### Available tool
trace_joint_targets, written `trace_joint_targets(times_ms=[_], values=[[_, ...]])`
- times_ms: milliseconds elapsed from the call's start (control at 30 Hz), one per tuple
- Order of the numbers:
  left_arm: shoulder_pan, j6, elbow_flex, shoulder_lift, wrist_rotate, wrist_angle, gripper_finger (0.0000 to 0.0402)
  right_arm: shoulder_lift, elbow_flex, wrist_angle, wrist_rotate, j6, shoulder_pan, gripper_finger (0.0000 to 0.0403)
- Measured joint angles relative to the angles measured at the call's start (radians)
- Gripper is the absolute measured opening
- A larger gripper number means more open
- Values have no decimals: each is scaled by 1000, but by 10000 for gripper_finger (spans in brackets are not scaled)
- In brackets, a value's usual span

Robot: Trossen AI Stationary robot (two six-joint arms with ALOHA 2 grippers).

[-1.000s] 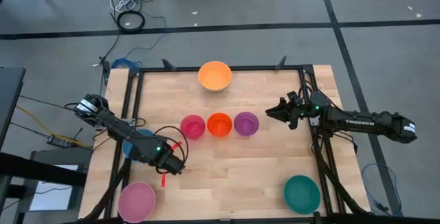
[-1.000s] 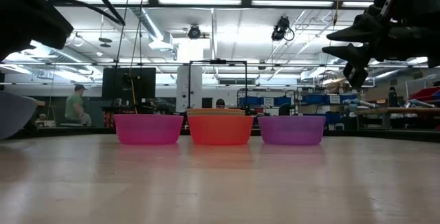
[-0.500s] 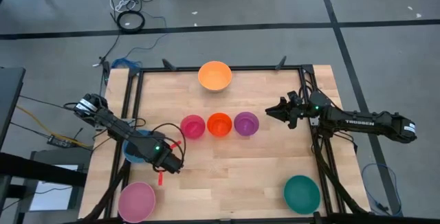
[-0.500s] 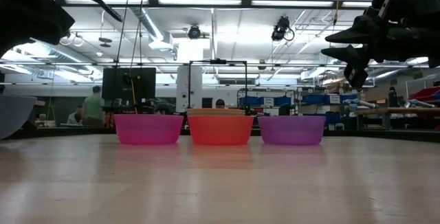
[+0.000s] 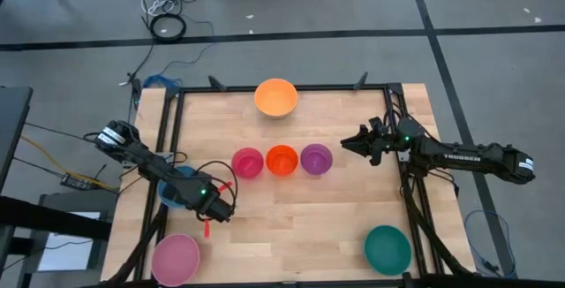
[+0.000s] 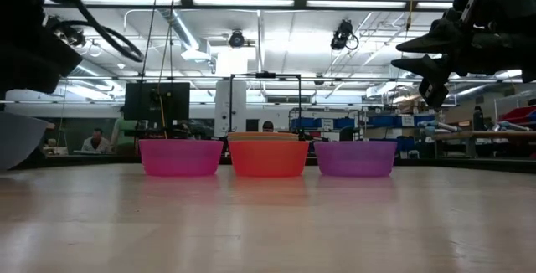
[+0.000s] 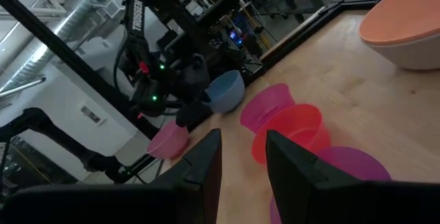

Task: Nest bowls inside each other
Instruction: Stack the blue bowl on top of the yellow bowl

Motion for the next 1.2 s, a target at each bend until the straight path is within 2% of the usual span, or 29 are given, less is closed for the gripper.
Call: trace_joint_targets(times_ms=[200,233,400,600,767,933,1067,1200], values=[[0,45,-2,0,-8,10,27,0,0,0,4,-1,0,103],[0,54,-1,0,-18,19,16,0,0,1,4,-1,0,103],[42,111,11,1,-24,12,7,0,0,1,5,-8,0,103],[168,285,132,1,-171,-98,7,0,0,1,7,-9,-9,103],[312,534,268,0,-350,-156,6,0,0,1,8,-11,-20,103],[475,888,399,1,-490,-39,6,0,0,0,3,-20,-23,103],[593,1216,461,2,-519,146,6,0,0,1,-1,-21,-23,103],[709,1501,474,14,-472,314,6,0,0,9,-1,-23,-23,103]])
